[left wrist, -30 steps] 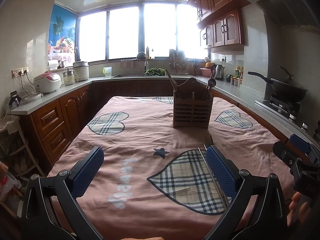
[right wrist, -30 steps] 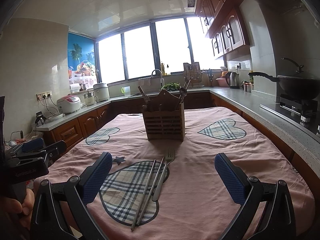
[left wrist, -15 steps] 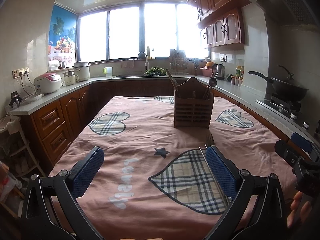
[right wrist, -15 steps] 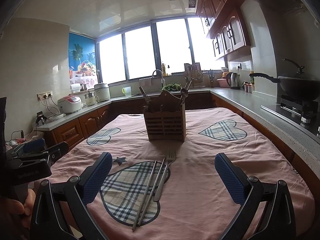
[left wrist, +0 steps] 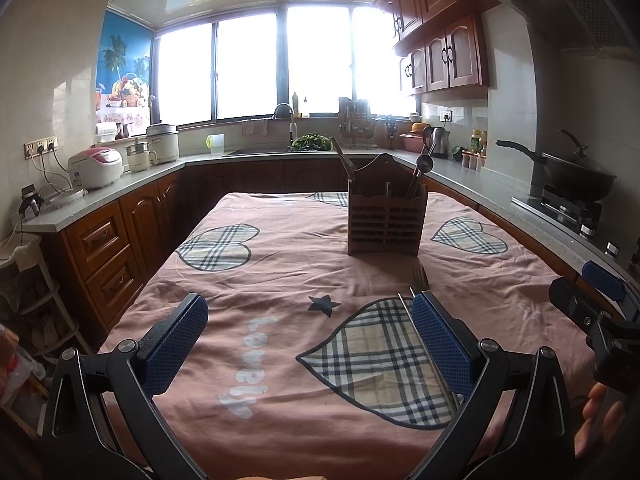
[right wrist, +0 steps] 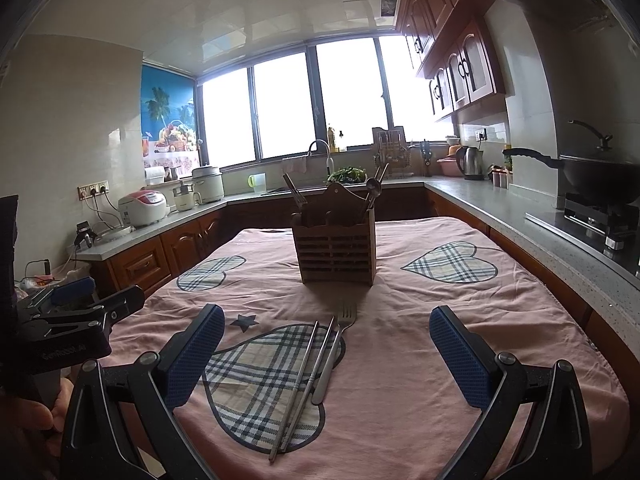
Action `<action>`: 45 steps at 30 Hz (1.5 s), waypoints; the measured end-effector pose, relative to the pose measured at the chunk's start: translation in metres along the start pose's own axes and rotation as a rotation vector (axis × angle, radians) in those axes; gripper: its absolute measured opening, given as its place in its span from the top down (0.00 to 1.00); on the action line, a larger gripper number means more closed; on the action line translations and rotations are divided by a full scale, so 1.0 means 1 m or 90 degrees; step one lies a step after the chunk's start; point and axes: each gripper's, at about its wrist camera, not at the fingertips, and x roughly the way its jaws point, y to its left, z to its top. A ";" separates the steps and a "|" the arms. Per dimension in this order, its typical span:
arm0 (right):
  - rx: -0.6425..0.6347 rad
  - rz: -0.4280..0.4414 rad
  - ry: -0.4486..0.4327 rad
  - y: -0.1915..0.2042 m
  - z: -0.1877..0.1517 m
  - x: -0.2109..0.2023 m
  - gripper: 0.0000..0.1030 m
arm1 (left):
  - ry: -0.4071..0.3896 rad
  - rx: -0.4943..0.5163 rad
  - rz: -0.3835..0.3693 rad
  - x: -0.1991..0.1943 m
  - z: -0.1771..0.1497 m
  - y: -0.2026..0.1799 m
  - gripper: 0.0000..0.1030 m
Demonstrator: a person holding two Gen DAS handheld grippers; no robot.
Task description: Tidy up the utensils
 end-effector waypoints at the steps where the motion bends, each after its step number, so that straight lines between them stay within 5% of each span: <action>1: 0.000 0.000 0.000 0.000 0.000 0.001 0.00 | 0.000 0.000 0.000 0.000 0.000 0.000 0.00; 45: 0.006 0.000 0.022 -0.009 0.004 0.019 0.00 | 0.005 0.014 -0.012 0.018 0.008 -0.007 0.00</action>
